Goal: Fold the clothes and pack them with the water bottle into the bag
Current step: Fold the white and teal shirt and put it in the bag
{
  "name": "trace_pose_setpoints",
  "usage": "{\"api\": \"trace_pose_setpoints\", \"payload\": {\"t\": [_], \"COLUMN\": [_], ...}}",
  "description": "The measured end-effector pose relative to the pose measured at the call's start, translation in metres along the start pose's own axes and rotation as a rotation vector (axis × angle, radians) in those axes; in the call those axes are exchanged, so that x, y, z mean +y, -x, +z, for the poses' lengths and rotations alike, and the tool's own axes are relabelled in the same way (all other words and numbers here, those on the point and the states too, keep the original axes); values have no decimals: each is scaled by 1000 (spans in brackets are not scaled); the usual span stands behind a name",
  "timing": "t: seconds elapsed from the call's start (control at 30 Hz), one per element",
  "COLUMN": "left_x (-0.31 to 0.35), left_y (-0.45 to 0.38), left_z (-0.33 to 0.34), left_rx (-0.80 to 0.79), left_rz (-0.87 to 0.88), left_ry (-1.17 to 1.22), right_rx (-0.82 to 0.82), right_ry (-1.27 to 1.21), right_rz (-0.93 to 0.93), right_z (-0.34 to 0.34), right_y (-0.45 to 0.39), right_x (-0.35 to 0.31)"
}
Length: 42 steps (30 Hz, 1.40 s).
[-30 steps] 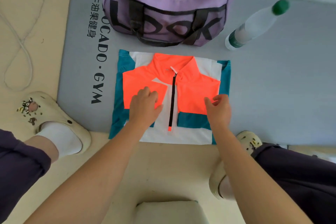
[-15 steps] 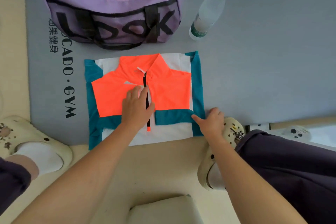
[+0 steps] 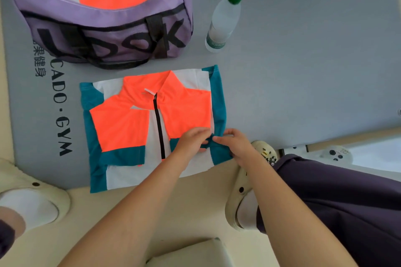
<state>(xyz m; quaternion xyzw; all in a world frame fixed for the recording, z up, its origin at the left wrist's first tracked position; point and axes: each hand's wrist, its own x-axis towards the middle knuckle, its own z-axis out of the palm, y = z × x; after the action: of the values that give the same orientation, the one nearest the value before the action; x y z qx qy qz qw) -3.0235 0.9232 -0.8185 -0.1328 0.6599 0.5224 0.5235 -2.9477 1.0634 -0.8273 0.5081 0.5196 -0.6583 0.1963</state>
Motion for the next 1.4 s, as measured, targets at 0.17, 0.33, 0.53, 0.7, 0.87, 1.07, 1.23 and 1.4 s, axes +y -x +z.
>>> {"api": "trace_pose_setpoints", "payload": {"t": [0.17,0.33,0.53,0.7,0.87,1.07,1.23,1.4], "left_x": [2,-6,-14,-19,-13,-16,-31,-60], "left_y": [-8,-25,-37,-34,-22,12,49,71], "left_z": [3,0,-8,-18,-30,-84,-170,-251], "left_rx": [14,163,114,99,34,-68,-76,-14], "left_rz": [14,36,42,49,56,34,-6,-22], "left_ry": [29,-140,-83,17,69,266,415,532], "right_rx": [-225,-364,42,195,222,-87,-228,-258], "right_ry": [-41,25,144,351,415,277,362,395], "right_rz": [11,30,-65,-214,-191,-281,-333,-326], "right_z": [12,6,-2,31,47,95,191,275], "right_y": [-1,-10,-40,-68,-77,-47,-26,-19], "right_x": [-2,-9,-48,-83,-101,-118,-126,-112]}}
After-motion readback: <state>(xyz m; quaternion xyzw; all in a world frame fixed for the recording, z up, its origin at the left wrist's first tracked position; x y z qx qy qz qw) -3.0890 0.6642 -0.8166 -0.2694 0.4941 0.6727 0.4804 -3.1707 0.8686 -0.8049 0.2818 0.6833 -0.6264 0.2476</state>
